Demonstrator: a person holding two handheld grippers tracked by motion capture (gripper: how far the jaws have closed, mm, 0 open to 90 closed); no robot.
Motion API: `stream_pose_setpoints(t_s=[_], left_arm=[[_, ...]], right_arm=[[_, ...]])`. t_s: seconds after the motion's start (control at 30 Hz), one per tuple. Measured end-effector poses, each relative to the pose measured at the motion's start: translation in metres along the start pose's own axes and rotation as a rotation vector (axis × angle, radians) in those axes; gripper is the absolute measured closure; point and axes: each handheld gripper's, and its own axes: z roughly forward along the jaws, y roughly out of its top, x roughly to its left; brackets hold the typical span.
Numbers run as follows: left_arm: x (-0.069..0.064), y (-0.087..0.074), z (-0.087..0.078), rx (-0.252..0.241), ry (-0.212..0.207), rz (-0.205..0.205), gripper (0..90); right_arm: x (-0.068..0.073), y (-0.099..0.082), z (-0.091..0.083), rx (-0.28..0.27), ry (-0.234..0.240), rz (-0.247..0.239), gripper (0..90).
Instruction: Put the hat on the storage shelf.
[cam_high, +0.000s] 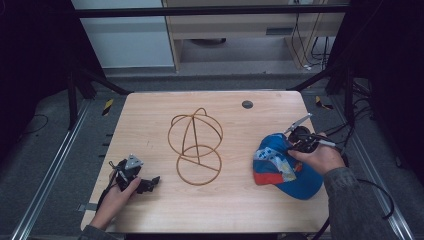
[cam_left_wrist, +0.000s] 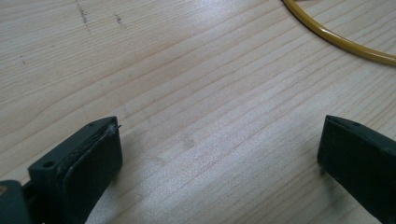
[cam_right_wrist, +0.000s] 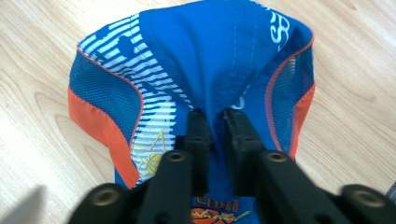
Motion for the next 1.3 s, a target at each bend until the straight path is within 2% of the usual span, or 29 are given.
stream_pose_setpoints(t_s=[0.03, 0.1, 0.23, 0.47, 0.77, 0.97, 1.0, 1.03, 1.13, 1.17, 1.2, 1.23, 1.3], left_arm=[[0.0, 0.0, 0.0, 0.0, 0.0, 0.0, 0.0], [0.0, 0.0, 0.0, 0.0, 0.0, 0.0, 0.0], [0.0, 0.0, 0.0, 0.0, 0.0, 0.0, 0.0], [0.0, 0.0, 0.0, 0.0, 0.0, -0.002, 0.0], [0.0, 0.0, 0.0, 0.0, 0.001, 0.001, 0.0], [0.0, 0.0, 0.0, 0.0, 0.001, 0.001, 0.0], [0.0, 0.0, 0.0, 0.0, 0.001, 0.001, 0.0], [0.0, 0.0, 0.0, 0.0, 0.001, 0.0, 0.0], [0.0, 0.0, 0.0, 0.0, 0.001, -0.001, 0.0], [0.0, 0.0, 0.0, 0.0, 0.001, -0.002, 0.0], [0.0, 0.0, 0.0, 0.0, 0.001, -0.002, 0.0], [0.0, 0.0, 0.0, 0.0, 0.0, -0.001, 0.0], [0.0, 0.0, 0.0, 0.0, 0.001, -0.001, 0.0]], right_arm=[[0.0, 0.0, 0.0, 0.0, 0.0, 0.0, 84.0], [-0.001, 0.0, 0.0, -0.001, 0.01, 0.004, 89.8], [-0.003, -0.001, -0.003, -0.01, 0.021, 0.014, 90.0], [-0.002, 0.001, -0.024, -0.052, 0.032, 0.016, 90.0], [0.004, 0.013, -0.047, -0.087, 0.033, -0.007, 90.0], [0.012, 0.027, -0.074, -0.136, 0.041, -0.023, 90.0], [0.012, 0.027, -0.074, -0.136, 0.041, -0.023, 90.0], [0.013, 0.031, -0.083, -0.148, 0.043, -0.026, 90.0], [0.014, 0.033, -0.09, -0.162, 0.039, -0.032, 90.0], [0.014, 0.035, -0.1, -0.181, 0.036, -0.035, 90.0], [0.014, 0.035, -0.1, -0.181, 0.036, -0.035, 90.0], [0.016, 0.037, -0.11, -0.199, 0.034, -0.037, 90.0], [0.016, 0.038, -0.114, -0.21, 0.032, -0.042, 90.0]])
